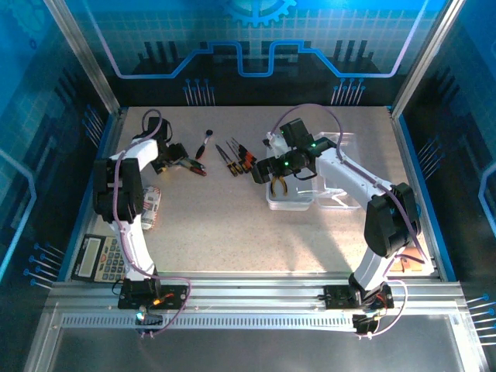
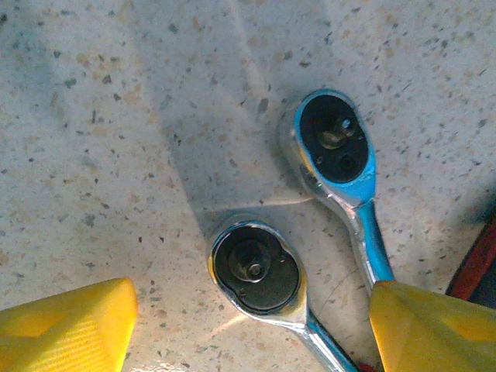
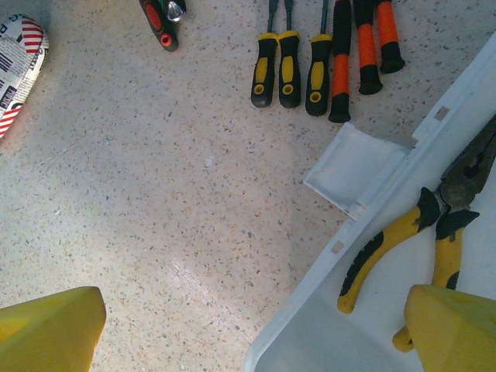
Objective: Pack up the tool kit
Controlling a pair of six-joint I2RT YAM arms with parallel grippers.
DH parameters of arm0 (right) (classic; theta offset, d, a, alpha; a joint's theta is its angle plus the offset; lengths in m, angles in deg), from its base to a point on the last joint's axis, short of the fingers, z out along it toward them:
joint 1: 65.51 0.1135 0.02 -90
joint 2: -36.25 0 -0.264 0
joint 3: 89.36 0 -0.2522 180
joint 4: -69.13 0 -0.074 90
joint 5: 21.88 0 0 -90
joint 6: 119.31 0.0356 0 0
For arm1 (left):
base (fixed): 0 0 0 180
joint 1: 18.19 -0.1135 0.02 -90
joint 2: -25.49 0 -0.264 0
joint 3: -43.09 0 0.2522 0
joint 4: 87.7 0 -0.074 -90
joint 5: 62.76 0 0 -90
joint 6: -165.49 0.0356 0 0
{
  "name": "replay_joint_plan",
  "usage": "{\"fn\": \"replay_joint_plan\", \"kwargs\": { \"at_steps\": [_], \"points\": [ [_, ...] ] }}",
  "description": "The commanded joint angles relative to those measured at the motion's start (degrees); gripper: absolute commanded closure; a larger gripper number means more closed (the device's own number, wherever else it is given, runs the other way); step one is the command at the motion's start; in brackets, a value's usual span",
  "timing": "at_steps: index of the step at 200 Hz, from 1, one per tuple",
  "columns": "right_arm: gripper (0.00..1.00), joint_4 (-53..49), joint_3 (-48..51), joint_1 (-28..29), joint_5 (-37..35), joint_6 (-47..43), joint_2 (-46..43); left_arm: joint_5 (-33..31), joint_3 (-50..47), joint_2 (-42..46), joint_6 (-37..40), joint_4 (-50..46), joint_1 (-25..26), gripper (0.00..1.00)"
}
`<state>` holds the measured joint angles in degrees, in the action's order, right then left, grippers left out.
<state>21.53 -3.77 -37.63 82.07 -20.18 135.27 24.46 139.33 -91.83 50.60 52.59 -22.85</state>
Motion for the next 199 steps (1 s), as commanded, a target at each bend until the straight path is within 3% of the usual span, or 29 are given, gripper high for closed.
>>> {"fn": "replay_joint_plan", "kwargs": {
  "at_steps": [1, 107, 199],
  "points": [
    [0.0, 0.53, 0.48, -0.71, 1.46, -0.68, 0.8, 0.01, 2.2, -1.34, 1.59, -4.06, -0.43, 0.21],
    [0.0, 2.71, 3.68, -2.63, 3.09, -0.49, -0.99, -6.13, 11.5, -8.74, 5.28, -15.32, 0.8, 0.26],
    [0.0, 2.76, 4.05, -3.97, 4.15, -0.77, -2.14, -4.76, 7.54, -7.38, 6.91, -14.87, 0.78, 0.56]
  ]
}}
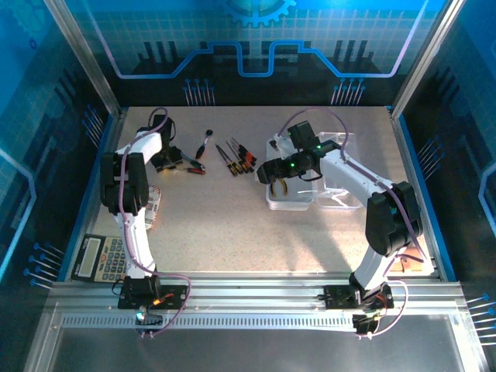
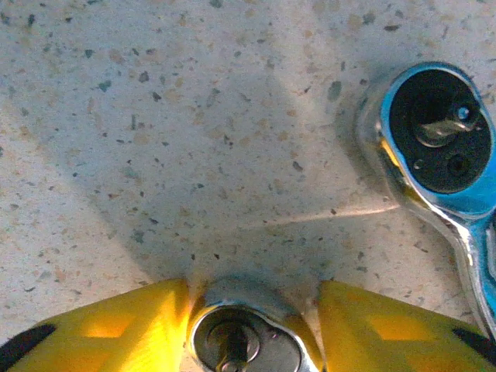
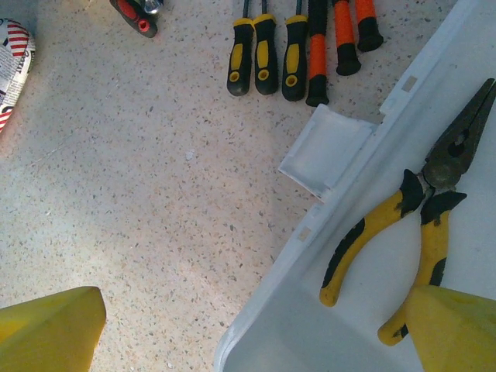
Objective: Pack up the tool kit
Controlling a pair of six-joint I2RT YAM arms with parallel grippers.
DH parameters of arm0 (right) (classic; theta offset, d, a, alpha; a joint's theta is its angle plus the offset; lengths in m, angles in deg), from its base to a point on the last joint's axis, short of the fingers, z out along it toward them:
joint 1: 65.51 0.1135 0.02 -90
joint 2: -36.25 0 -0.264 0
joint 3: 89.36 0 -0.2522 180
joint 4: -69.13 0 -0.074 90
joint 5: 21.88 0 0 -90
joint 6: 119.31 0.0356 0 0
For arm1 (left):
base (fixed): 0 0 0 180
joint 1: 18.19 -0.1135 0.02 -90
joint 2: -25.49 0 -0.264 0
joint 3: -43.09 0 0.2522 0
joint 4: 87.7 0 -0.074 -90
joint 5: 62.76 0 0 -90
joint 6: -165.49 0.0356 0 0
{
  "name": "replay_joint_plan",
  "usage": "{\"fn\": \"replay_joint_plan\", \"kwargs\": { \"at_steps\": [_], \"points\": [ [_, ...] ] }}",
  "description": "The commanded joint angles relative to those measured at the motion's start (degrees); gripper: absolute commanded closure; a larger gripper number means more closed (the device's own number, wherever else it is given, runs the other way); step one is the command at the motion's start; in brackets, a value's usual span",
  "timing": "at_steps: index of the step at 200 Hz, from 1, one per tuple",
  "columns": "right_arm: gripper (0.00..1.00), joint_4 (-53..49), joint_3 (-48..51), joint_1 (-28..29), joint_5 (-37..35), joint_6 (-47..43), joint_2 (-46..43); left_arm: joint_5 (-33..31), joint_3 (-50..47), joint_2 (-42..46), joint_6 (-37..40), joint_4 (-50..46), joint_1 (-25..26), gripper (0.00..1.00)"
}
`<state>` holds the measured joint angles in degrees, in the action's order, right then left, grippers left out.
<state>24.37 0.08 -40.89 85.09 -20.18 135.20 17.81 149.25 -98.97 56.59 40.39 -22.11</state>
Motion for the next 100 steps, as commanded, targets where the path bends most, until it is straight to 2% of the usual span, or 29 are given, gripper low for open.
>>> {"fn": "replay_joint_plan", "kwargs": {
  "at_steps": [1, 28, 56, 100],
  "points": [
    [0.0, -0.14, 0.18, -0.76, 1.13, -0.82, -2.09, 1.88, -2.39, -0.24, 0.94, -2.65, 0.05, 0.57],
    [0.0, -2.71, -0.83, -0.71, 0.07, -2.17, -3.36, 2.99, -3.27, 0.36, 1.19, -2.18, 0.07, 0.64],
    [0.0, -8.7, -3.17, -1.3, -5.06, -5.04, -5.98, 3.5, -3.8, 0.71, 1.56, -1.75, 0.06, 0.75],
    [0.0, -14.49, -3.31, -5.18, -8.71, -6.94, -12.3, 4.71, -2.57, 0.38, 3.02, -1.72, 0.06, 0.87]
  ]
}}
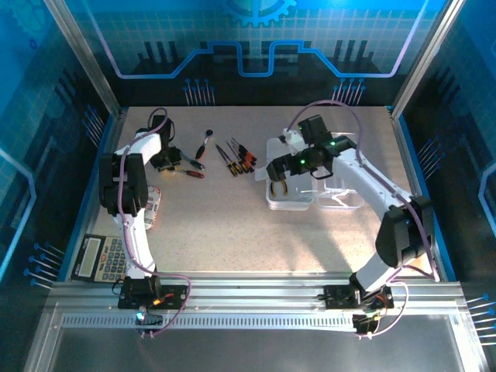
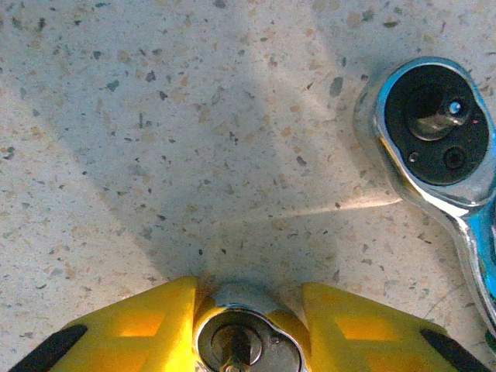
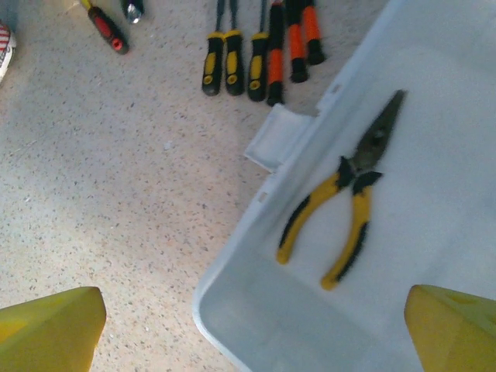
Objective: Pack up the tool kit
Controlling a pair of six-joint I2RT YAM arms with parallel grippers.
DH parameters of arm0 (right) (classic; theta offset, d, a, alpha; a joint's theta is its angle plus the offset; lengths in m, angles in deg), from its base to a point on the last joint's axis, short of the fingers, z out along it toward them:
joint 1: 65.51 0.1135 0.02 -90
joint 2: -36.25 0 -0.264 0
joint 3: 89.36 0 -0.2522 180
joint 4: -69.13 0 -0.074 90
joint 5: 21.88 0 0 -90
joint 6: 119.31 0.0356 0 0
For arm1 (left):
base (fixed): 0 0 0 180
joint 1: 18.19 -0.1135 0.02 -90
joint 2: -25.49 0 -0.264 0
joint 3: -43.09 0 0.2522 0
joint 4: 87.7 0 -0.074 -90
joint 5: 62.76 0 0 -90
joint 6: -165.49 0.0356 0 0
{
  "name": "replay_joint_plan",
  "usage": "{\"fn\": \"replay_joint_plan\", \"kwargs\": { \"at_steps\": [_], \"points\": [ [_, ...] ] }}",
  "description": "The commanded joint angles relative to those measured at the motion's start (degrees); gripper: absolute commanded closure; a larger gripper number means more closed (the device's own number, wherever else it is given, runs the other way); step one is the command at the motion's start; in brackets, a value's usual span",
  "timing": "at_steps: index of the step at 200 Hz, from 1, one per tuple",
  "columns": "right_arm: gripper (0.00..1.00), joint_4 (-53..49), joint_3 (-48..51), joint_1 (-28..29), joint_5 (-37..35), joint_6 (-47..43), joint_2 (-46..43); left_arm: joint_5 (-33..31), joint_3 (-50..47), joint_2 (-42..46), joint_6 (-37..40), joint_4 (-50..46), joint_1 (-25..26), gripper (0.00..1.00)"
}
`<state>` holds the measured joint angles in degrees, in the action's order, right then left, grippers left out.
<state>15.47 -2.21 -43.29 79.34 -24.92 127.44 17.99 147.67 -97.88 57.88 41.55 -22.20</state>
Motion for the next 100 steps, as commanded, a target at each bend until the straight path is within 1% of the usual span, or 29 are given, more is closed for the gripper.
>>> {"fn": "replay_joint_plan", "kwargs": {
  "at_steps": [1, 31, 69, 100],
  "points": [
    [0.0, -5.66, -0.96, -2.92, -2.96, -2.19, -4.72, 4.57, -0.96, -0.72, 1.8, -2.94, 0.14, 0.88],
    [0.0, -7.42, 1.52, -6.14, -3.74, -1.41, -8.47, 6.12, 0.49, -1.19, 3.33, -3.76, 0.23, 1.0],
    [0.0, -8.09, 4.61, -9.88, -5.42, 0.13, -10.67, 6.74, 0.27, -0.91, 4.63, -3.44, 0.92, 1.0],
    [0.0, -8.04, 5.51, -10.7, -5.77, -0.03, -10.7, 7.78, -0.12, -0.59, 6.61, -2.54, 1.93, 1.0]
  ]
}}
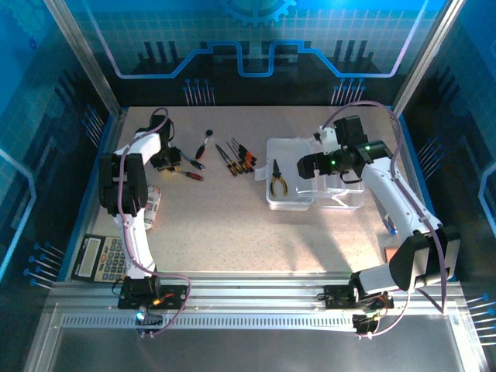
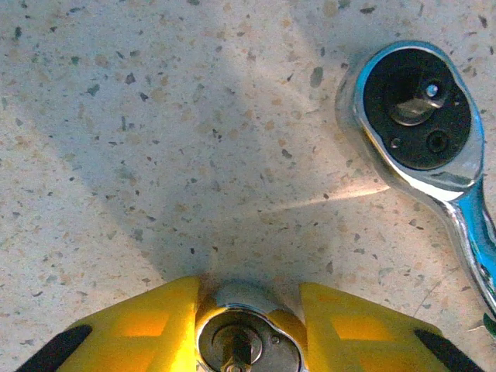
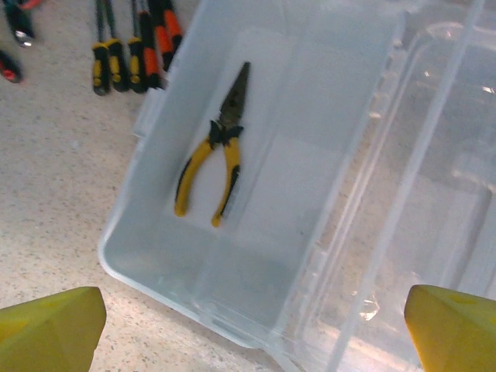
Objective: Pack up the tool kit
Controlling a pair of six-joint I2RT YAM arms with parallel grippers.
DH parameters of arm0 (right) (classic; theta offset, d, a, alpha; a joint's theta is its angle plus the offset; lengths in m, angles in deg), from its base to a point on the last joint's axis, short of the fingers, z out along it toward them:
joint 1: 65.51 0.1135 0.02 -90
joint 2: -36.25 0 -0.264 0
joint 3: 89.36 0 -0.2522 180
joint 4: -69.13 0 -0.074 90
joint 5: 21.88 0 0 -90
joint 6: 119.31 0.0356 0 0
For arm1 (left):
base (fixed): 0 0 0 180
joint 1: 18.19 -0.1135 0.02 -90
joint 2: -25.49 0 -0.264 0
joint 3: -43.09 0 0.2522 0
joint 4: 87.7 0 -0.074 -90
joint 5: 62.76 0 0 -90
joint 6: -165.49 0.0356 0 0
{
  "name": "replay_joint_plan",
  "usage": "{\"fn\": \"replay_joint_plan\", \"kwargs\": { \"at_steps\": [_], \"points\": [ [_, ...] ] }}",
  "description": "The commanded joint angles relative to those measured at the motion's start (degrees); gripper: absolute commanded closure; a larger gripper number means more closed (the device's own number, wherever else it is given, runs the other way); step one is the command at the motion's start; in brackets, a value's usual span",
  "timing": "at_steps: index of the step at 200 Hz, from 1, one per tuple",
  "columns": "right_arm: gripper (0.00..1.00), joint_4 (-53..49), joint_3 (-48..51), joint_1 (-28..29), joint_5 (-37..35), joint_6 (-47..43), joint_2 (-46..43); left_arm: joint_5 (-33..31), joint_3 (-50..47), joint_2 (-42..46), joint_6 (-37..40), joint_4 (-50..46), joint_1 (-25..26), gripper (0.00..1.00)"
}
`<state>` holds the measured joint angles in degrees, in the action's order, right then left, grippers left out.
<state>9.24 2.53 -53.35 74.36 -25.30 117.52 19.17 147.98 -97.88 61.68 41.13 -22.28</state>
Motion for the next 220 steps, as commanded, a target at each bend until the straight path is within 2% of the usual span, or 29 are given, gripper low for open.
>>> {"fn": "replay_joint_plan", "kwargs": {
  "at_steps": [1, 72, 165, 220],
  "points": [
    [0.0, -1.79, 0.78, -0.65, -0.79, 0.36, -0.77, 6.72, -0.43, -0.57, 2.94, -2.13, 2.09, 1.0],
    [0.0, -0.54, 1.48, -0.78, 0.1, 0.14, 0.03, 12.09, -0.84, 0.34, 8.22, -2.05, 5.63, 1.0],
    [0.0, -0.32, 0.96, -0.88, 0.95, -0.12, 0.64, 17.12, -3.59, 9.64, 7.85, -2.72, 7.19, 1.0],
    [0.0, 0.05, 0.61, 0.09, 3.48, -0.24, 0.26, 18.97, -2.03, 13.69, 6.74, -4.58, 10.26, 1.0]
  ]
}}
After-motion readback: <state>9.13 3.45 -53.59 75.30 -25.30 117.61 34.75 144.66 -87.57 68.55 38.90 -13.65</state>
